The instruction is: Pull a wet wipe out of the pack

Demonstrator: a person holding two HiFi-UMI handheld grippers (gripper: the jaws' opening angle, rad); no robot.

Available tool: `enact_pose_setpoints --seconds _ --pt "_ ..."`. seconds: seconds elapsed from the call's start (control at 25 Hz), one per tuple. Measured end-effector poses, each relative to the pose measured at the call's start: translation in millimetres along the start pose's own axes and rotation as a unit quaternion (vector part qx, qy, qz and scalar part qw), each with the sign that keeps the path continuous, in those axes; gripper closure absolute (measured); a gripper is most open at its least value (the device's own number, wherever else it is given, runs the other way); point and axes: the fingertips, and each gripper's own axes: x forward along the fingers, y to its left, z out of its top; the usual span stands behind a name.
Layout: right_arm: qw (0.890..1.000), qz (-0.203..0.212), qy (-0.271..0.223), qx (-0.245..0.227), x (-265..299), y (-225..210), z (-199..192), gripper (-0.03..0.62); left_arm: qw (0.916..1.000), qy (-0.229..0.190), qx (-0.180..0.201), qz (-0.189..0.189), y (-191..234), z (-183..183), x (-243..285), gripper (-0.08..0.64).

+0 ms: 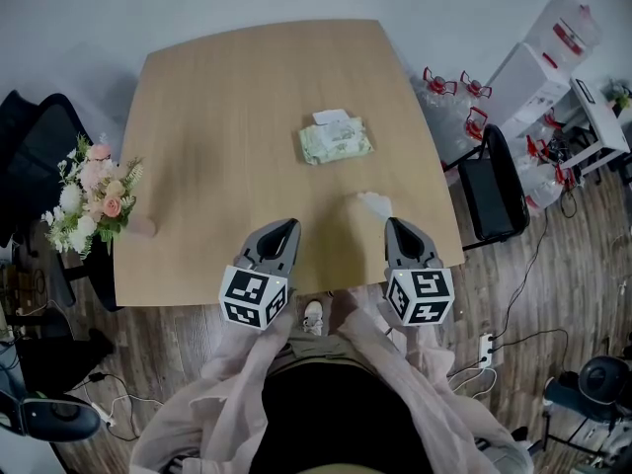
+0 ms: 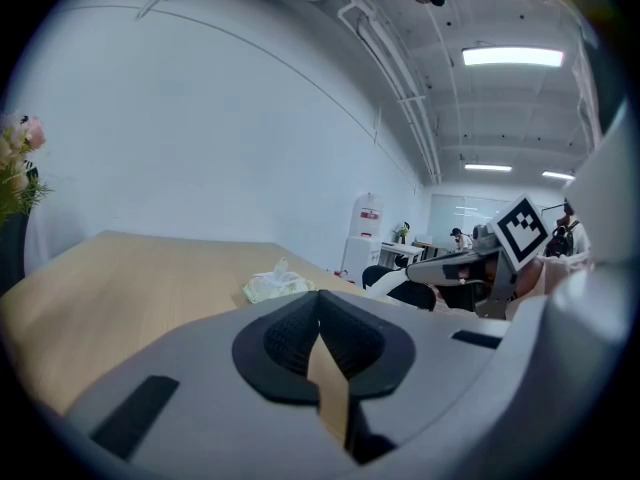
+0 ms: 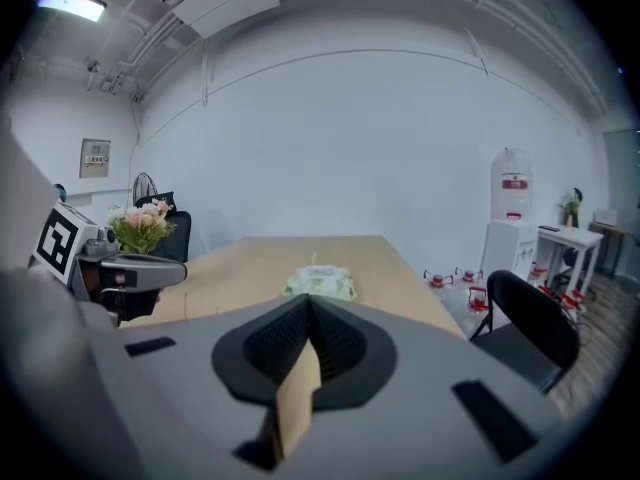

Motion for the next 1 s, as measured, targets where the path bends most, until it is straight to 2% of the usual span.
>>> enact_pose_setpoints --seconds 1.0 --pt "1.0 0.008 0.006 -0.023 9.3 7.7 2.1 0.585 1.0 0.003 0.005 -0.004 0.1 0.7 8.0 0.549"
